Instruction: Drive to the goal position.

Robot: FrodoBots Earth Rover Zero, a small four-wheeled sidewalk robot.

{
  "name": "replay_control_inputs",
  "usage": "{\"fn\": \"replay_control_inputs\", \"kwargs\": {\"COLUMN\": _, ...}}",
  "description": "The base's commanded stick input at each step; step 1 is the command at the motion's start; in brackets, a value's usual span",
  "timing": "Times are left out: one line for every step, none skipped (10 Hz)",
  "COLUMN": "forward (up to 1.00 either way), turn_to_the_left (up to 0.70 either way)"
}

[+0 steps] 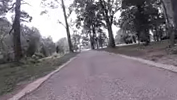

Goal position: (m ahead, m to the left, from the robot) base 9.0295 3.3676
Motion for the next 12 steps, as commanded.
{"fn": "replay_control_inputs", "kwargs": {"forward": 0.7, "turn_to_the_left": 0.01}}
{"fn": "replay_control_inputs", "kwargs": {"forward": 0.7, "turn_to_the_left": 0.01}}
{"fn": "replay_control_inputs", "kwargs": {"forward": 0.7, "turn_to_the_left": 0.01}}
{"fn": "replay_control_inputs", "kwargs": {"forward": 0.7, "turn_to_the_left": 0.01}}
{"fn": "replay_control_inputs", "kwargs": {"forward": 0.7, "turn_to_the_left": 0.01}}
{"fn": "replay_control_inputs", "kwargs": {"forward": 0.7, "turn_to_the_left": 0.01}}
{"fn": "replay_control_inputs", "kwargs": {"forward": 0.7, "turn_to_the_left": 0.08}}
{"fn": "replay_control_inputs", "kwargs": {"forward": 0.7, "turn_to_the_left": 0.13}}
{"fn": "replay_control_inputs", "kwargs": {"forward": 0.7, "turn_to_the_left": 0.14}}
{"fn": "replay_control_inputs", "kwargs": {"forward": 0.7, "turn_to_the_left": 0.14}}
{"fn": "replay_control_inputs", "kwargs": {"forward": 0.7, "turn_to_the_left": 0.13}}
{"fn": "replay_control_inputs", "kwargs": {"forward": 0.7, "turn_to_the_left": 0.07}}
